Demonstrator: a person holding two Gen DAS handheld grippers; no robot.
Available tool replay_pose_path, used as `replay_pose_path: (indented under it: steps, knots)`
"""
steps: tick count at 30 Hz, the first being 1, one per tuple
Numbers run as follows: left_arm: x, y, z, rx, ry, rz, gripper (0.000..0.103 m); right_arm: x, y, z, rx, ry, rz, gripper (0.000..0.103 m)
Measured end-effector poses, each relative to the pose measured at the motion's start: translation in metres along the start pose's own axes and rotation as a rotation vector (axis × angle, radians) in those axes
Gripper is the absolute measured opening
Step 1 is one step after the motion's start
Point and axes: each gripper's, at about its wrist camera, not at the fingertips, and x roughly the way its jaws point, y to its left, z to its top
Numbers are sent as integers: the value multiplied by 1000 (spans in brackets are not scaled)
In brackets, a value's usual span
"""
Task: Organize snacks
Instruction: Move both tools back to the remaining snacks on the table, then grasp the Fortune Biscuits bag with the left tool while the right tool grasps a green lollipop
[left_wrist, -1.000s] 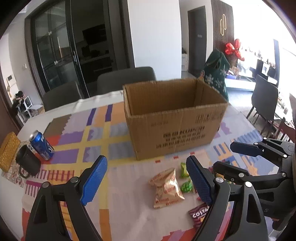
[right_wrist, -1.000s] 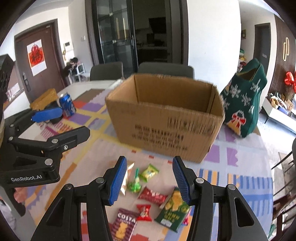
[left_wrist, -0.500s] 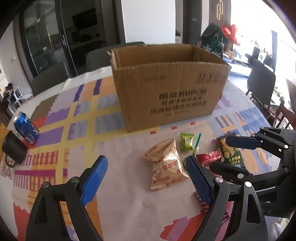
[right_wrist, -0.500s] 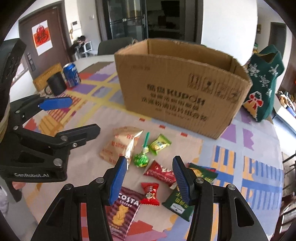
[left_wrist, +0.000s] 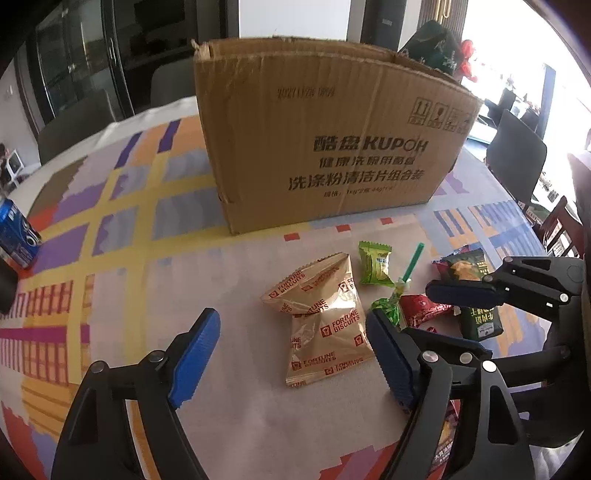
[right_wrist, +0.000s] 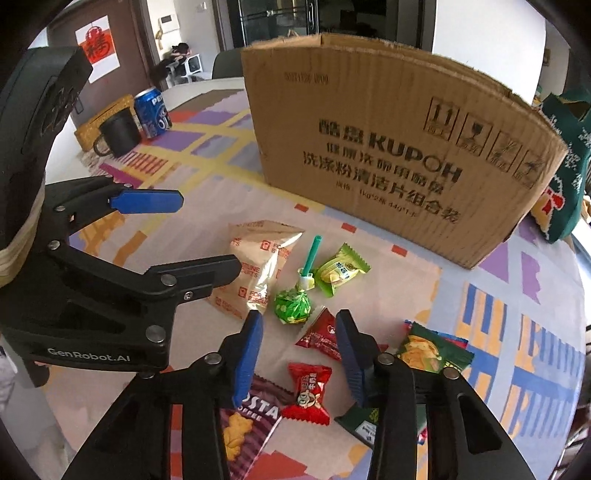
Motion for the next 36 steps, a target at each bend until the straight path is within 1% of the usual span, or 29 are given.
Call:
replay_pose_path:
  steps: [8, 14, 18, 19, 21, 26, 28, 30, 36]
  knots:
    - [19, 10, 7, -48, 43, -42, 77, 16, -2, 4, 4, 16, 20, 34]
    - [29, 14, 8, -86, 68, -84, 69, 26, 2, 11, -19, 34, 40, 30]
    - [32, 14, 9, -91, 75, -91, 63, 32, 5, 12, -32, 45, 40, 29]
    - [32, 14, 9, -92, 77, -94, 60, 34, 4, 12, -28, 47, 42, 27]
    - [33, 13, 9, -93, 86, -103, 57, 36, 2, 12, -14, 48, 48, 27]
    - [37, 9, 9, -106, 95, -135, 44, 36, -1, 11, 1, 40, 52, 27]
    - [34, 8, 8, -99, 85, -125, 41, 35, -1, 10, 3, 36, 52, 27]
    - [31, 7, 8, -95, 73, -93, 40, 33, -3, 8, 12, 31, 51, 27]
    - [11, 8, 7, -83, 21, -1, 39, 25, -8, 4, 39, 17, 52, 27]
